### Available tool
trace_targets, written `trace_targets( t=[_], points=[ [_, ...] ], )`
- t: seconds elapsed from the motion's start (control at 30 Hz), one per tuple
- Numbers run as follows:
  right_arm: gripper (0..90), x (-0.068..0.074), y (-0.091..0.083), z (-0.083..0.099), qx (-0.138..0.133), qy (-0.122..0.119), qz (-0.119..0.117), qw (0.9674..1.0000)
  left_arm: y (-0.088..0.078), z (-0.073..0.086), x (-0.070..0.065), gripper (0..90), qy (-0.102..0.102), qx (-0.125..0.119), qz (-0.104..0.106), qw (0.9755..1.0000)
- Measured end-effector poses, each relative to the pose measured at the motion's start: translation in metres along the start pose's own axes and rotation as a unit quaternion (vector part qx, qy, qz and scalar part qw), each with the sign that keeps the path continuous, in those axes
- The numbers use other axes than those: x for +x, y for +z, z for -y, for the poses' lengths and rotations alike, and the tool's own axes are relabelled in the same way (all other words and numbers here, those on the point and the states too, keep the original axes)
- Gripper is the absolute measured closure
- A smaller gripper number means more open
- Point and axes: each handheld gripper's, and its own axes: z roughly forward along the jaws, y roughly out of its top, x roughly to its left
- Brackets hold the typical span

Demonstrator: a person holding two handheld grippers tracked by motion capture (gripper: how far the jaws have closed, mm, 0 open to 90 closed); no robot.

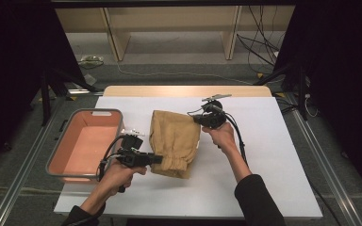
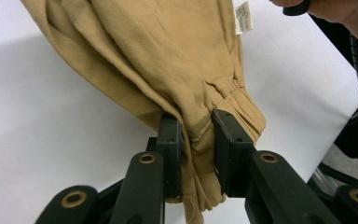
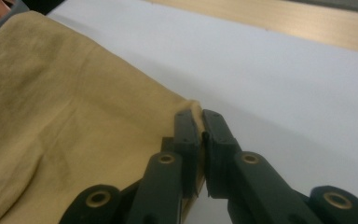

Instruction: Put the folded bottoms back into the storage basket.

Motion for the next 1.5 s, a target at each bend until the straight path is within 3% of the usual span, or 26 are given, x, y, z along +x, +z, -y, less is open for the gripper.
trace_targets(
  t=[0.2,0.43,0.67,0.93,1.23,1.5],
  points=[
    [85.8,0.014,-0.002,-0.02,-0.013,-0.01,-0.002,0.9999,-0.023,-0.006,0.013,73.9,-0.005,-0.022,-0.005,0.9997],
    [85.7,0.029,-0.007,-0.037,-0.027,-0.022,0.003,0.9994,-0.036,-0.01,0.019,74.0,-0.009,-0.035,-0.012,0.9993],
    [85.7,0.035,-0.009,-0.049,-0.037,-0.024,0.009,0.999,-0.05,-0.022,0.022,74.1,-0.007,-0.044,-0.02,0.9988],
    [85.8,0.042,-0.012,-0.057,-0.048,-0.028,0.006,0.9984,-0.061,-0.024,0.021,74.1,-0.005,-0.05,-0.023,0.9985],
    [85.8,0.056,-0.003,-0.066,-0.054,-0.031,-0.004,0.9981,-0.084,-0.02,0.039,74.2,-0.019,-0.068,-0.026,0.9971],
    [85.8,0.082,0.004,-0.082,-0.059,-0.052,-0.008,0.9969,-0.111,-0.015,0.055,74.3,-0.038,-0.089,-0.033,0.9947]
  ],
)
